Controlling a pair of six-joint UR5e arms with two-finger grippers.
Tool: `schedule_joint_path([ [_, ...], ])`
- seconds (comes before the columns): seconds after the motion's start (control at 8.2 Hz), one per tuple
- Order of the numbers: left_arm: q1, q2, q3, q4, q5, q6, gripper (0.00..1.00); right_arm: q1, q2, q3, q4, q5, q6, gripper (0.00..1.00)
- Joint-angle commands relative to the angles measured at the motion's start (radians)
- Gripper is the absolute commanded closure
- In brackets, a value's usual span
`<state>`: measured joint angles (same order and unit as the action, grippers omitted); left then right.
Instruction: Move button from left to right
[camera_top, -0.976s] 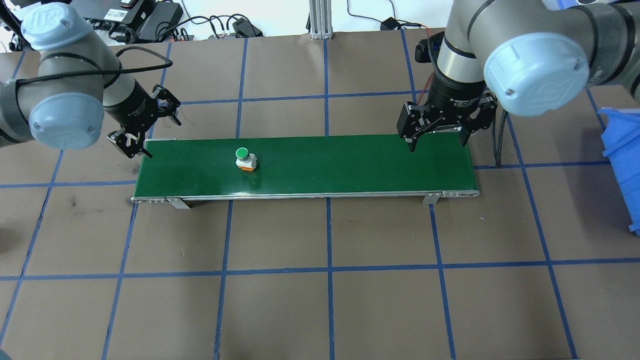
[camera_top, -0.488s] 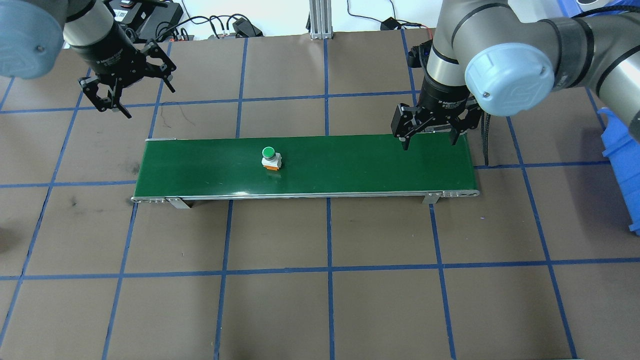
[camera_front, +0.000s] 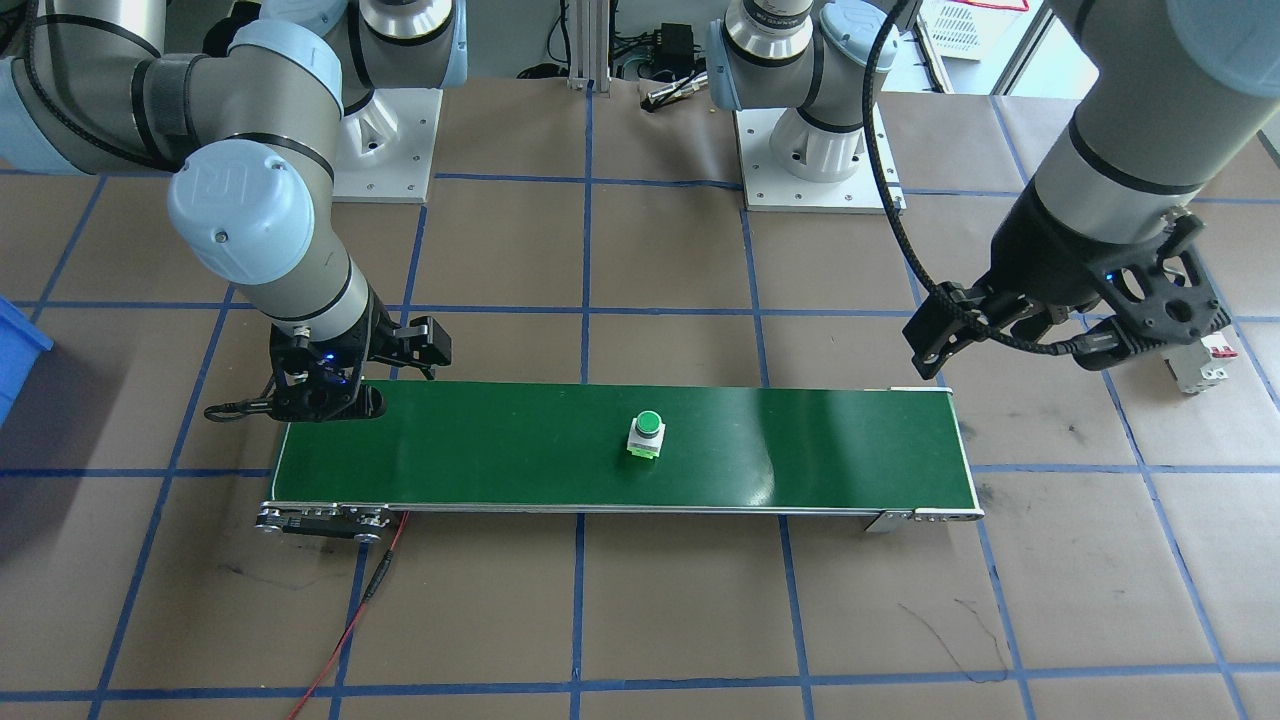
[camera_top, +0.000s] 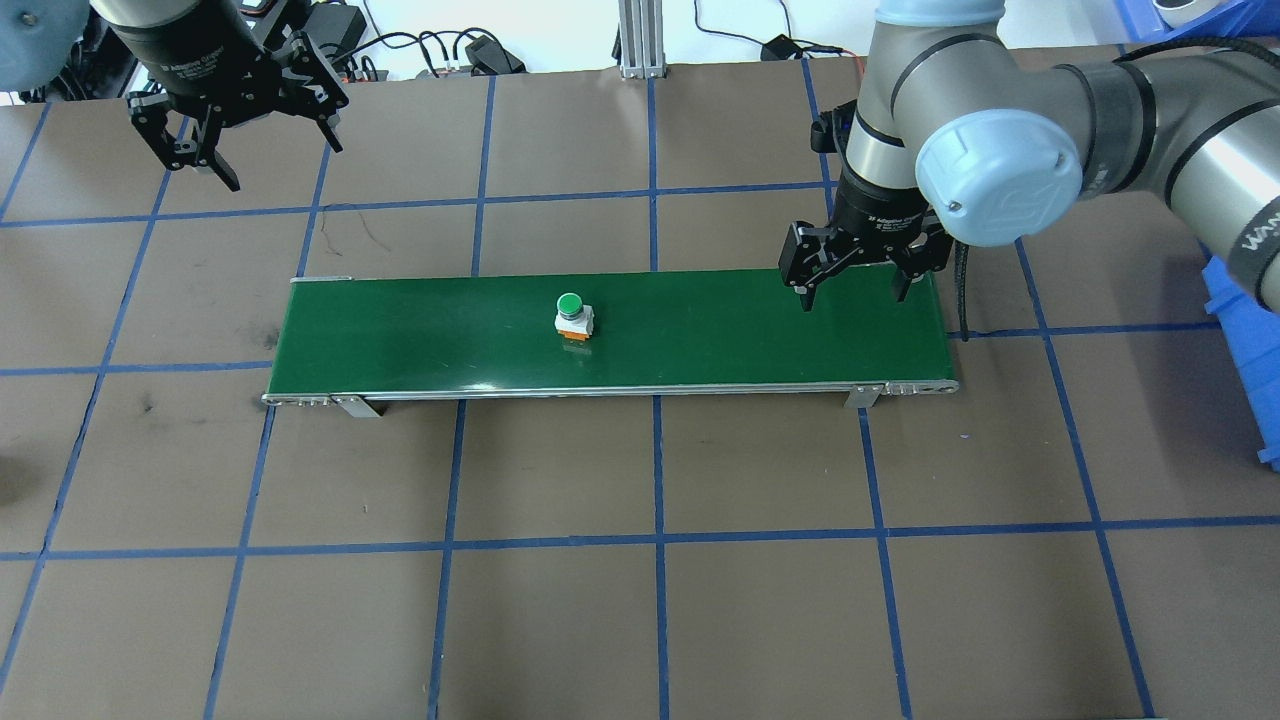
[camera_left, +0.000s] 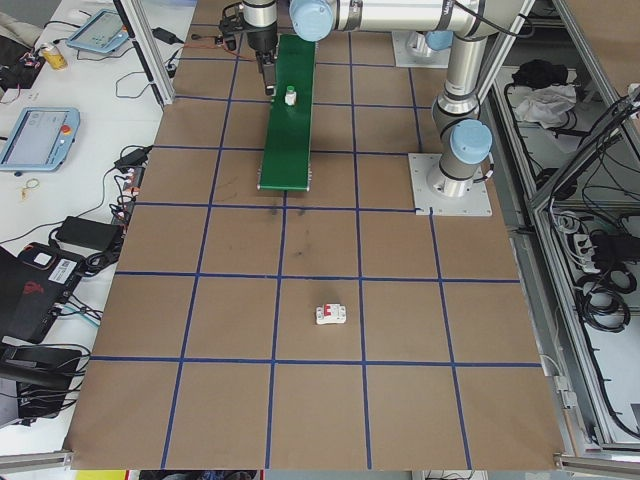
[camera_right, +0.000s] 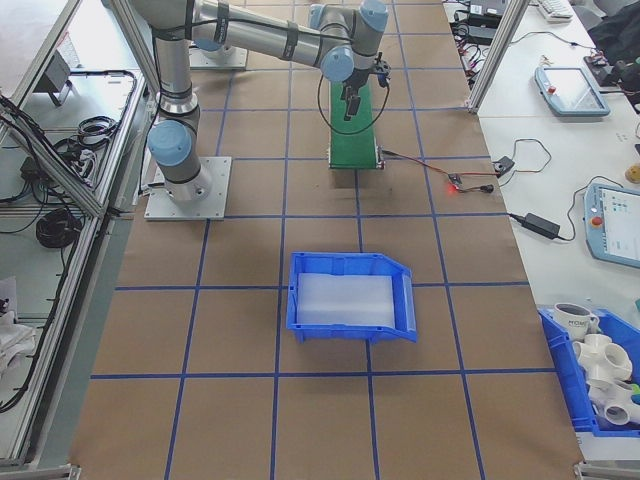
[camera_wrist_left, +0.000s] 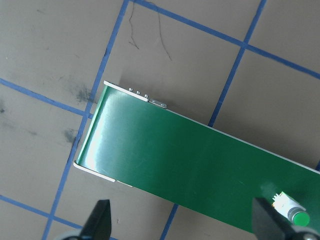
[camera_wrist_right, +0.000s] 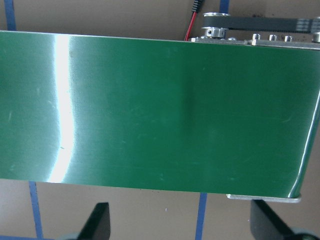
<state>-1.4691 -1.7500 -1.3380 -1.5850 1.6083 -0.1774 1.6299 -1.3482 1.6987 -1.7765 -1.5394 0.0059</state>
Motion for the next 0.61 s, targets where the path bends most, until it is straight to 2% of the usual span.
schedule_joint_path([
  [0.0, -0.038, 0.027, 0.014, -0.009, 0.001, 0.128, 0.0, -0.092, -0.009, 0.068, -0.057, 0.135, 0.005, 0.0],
  [0.12, -0.089, 0.029, 0.014, -0.007, 0.002, 0.128, 0.0, -0.117, -0.012, 0.082, -0.058, 0.177, 0.005, 0.0],
  [0.37, -0.131, 0.041, 0.011, -0.006, 0.01, 0.127, 0.0, -0.124, -0.014, 0.096, -0.066, 0.18, 0.041, 0.04],
  [0.49, -0.131, 0.049, 0.014, -0.007, 0.004, 0.127, 0.0, -0.122, -0.014, 0.108, -0.089, 0.206, 0.092, 0.03],
])
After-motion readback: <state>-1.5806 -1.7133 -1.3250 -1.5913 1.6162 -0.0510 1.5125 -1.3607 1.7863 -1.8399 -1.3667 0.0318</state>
